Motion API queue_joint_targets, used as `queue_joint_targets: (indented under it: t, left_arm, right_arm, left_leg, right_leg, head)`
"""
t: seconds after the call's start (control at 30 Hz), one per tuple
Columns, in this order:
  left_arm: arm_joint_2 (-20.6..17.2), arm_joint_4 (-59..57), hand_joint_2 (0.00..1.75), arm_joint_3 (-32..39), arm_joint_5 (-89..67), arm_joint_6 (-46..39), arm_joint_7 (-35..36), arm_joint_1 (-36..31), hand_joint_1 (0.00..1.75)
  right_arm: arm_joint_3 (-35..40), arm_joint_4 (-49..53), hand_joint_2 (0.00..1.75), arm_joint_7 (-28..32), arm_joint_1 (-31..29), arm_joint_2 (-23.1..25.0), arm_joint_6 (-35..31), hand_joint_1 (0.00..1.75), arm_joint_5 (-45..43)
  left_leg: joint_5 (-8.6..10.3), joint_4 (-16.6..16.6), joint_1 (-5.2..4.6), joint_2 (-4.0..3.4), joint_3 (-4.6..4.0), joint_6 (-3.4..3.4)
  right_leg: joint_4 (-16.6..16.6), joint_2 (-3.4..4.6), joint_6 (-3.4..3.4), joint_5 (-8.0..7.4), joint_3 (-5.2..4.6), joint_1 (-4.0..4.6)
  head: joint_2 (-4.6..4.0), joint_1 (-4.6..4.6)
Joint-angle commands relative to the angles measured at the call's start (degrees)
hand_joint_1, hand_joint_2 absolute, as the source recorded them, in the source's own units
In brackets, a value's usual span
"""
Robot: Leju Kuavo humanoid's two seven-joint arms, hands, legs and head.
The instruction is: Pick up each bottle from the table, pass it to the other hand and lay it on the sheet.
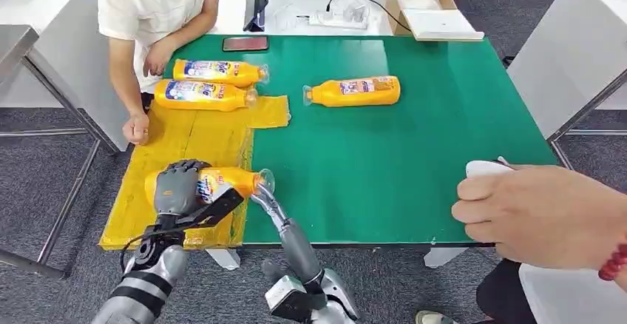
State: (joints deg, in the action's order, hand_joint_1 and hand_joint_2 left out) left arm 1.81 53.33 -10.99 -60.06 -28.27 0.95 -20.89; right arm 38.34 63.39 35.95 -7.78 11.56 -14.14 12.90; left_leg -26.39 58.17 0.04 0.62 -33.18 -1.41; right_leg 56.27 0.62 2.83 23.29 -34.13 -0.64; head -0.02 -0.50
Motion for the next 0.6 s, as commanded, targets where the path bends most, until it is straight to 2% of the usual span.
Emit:
queue_joint_targets:
  t: [0.03,0.3,0.33,0.37,0.4,0.57,0.6]
  left_arm:
    - [-1.35,-30.24,1.75,-1.01,0.08,5.63,3.39,-16.21,1.75]
    - [-0.8,-31.8,1.75,-0.85,0.89,11.69,1.84,-17.44,1.73]
    - [-0.61,-31.57,1.75,-0.66,1.6,13.39,0.78,-17.26,0.72]
    - [-0.46,-31.2,1.75,-0.27,2.64,14.94,-0.19,-16.99,0.17]
    - [-0.42,-30.77,1.75,-0.1,3.92,17.42,-1.38,-16.72,0.02]
    - [-1.6,-27.89,1.75,-1.06,9.13,26.41,-6.68,-16.48,0.0]
    - [-2.04,-27.39,0.0,-1.31,10.02,27.69,-7.74,-16.41,0.0]
  right_arm:
    - [1.32,-4.7,0.0,-0.55,-1.47,1.19,1.9,0.0,-1.23]
    - [1.17,-5.41,0.0,-0.24,-1.78,1.49,2.42,0.0,-1.72]
    - [1.06,-5.46,0.0,-0.14,-1.78,1.5,2.5,0.0,-1.84]
    - [0.96,-5.52,0.0,-0.08,-1.76,1.5,2.58,0.0,-1.91]
    - [0.85,-5.64,0.0,-0.01,-1.73,1.51,2.66,0.0,-1.93]
    - [1.31,-7.07,0.0,0.29,-2.29,1.71,3.35,0.0,-1.29]
    - [0.72,-6.46,0.0,0.41,-1.48,2.33,3.24,0.0,-1.5]
  left_leg:
    - [0.0,-0.05,0.04,0.01,0.11,0.08]
    - [0.0,-0.12,0.05,-0.18,0.31,0.14]
    - [0.0,-0.08,0.05,-0.15,0.31,0.13]
    - [0.0,-0.09,0.05,-0.14,0.37,0.15]
    - [0.02,-0.11,0.04,-0.14,0.38,0.15]
    - [0.02,-0.14,0.03,-0.18,0.47,0.15]
    - [0.04,-0.18,0.01,-0.18,0.51,0.17]
  right_leg:
    - [0.0,-0.09,-0.1,0.04,0.12,0.04]
    - [-0.03,0.08,-0.14,-0.02,0.26,0.06]
    - [-0.01,0.04,-0.13,-0.02,0.27,0.06]
    - [0.0,0.02,-0.16,-0.01,0.32,0.06]
    - [-0.01,0.01,-0.16,-0.01,0.33,0.05]
    - [-0.03,0.06,-0.14,-0.01,0.39,0.04]
    - [-0.04,0.06,-0.15,-0.01,0.42,0.02]
  head:
    - [0.0,0.02]
    - [0.0,0.02]
    - [0.0,0.02]
    - [0.0,0.02]
    - [0.0,0.0]
    - [0.0,0.04]
    - [0.0,0.04]
